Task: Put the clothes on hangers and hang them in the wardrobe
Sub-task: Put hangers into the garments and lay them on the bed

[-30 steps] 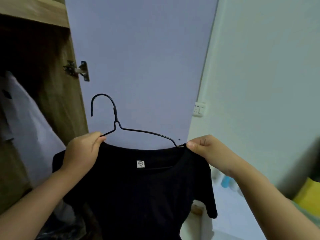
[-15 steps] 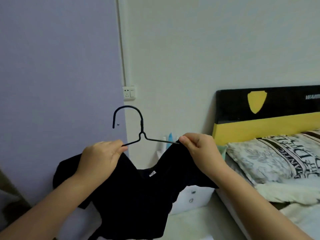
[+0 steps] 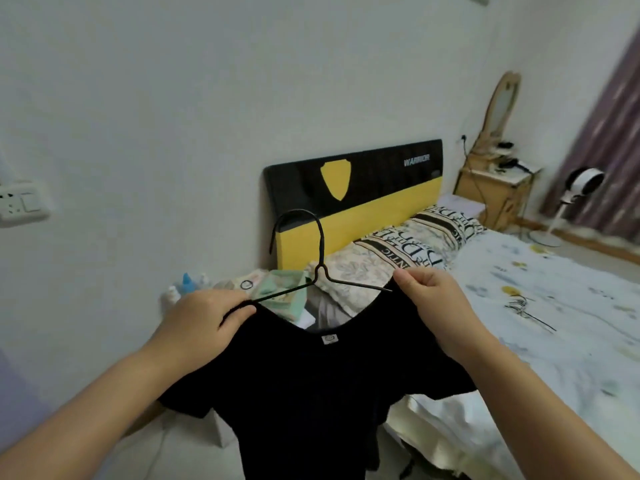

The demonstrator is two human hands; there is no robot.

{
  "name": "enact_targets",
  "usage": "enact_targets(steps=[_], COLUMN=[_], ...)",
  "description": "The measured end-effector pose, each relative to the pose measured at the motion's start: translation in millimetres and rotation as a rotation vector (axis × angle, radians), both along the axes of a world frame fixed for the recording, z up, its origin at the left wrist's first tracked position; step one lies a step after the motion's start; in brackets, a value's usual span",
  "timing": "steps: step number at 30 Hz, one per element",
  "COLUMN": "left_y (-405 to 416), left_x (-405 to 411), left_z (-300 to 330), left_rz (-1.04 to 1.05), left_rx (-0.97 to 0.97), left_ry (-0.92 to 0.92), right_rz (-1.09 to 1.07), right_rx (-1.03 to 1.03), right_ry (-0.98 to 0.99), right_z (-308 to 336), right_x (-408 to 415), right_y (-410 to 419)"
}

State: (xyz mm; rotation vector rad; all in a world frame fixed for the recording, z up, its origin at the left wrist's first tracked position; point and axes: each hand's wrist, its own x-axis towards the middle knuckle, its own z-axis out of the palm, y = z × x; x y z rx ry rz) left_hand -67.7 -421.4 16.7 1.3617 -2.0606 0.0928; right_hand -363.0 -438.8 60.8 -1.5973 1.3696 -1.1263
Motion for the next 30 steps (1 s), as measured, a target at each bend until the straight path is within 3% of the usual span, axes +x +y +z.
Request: enact_targets(steps=[5, 14, 22, 30], left_y=[-51.2, -109.0, -192.0, -296.5], left_x=[-104.9, -274.8, -376.7, -451.2], left_z=[-9.3, -13.8, -21.0, -30.8], left_rz=[-0.118, -0.327, -0.537, -0.638], left_rx=[0.075, 0.129, 0.17, 0.203], left_ry=[0.122, 0.123, 0.106, 0.079], right_rz=[-0.104, -0.326, -0.526, -0.793], right_rx=[0.076, 0.217, 0.241, 0.228], right_ry=[0.112, 0.324, 0.485, 0.472], right_z=[-4.0, -11.8, -29.5, -53.6], right_x=[-107.5, -262.0, -338.5, -380.5], right_y=[1.3, 30.7, 10.5, -67.7])
